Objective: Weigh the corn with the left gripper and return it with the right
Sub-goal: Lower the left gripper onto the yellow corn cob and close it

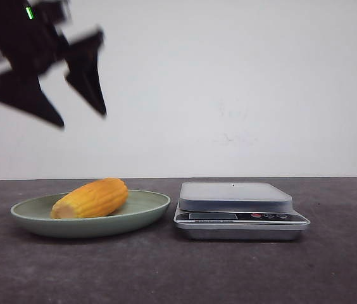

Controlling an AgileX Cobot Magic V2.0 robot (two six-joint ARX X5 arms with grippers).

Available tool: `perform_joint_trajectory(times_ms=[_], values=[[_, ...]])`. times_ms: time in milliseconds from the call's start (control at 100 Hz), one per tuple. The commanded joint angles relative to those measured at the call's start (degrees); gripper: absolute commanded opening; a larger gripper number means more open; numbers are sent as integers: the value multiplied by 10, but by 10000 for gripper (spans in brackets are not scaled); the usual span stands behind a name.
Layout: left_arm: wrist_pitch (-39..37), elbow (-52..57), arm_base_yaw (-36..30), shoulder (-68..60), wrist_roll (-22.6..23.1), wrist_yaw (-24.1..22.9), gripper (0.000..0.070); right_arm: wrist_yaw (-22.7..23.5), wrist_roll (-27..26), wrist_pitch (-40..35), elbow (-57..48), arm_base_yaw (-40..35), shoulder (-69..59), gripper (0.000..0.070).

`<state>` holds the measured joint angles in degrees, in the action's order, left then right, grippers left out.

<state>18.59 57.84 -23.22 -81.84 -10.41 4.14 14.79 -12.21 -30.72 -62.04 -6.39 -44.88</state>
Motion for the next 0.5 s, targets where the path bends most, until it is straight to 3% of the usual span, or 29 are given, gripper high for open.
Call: perform_joint_trajectory(times_ms=[0, 330, 490], values=[[-13, 7, -7, -37, 6, -3, 459, -2, 7, 4, -11, -2, -3, 468], [-16, 7, -33, -129, 5, -4, 454, -2, 7, 4, -11, -2, -3, 468], [-15, 7, -45, -130, 5, -12, 254, -2, 7, 4, -11, -2, -3, 468]])
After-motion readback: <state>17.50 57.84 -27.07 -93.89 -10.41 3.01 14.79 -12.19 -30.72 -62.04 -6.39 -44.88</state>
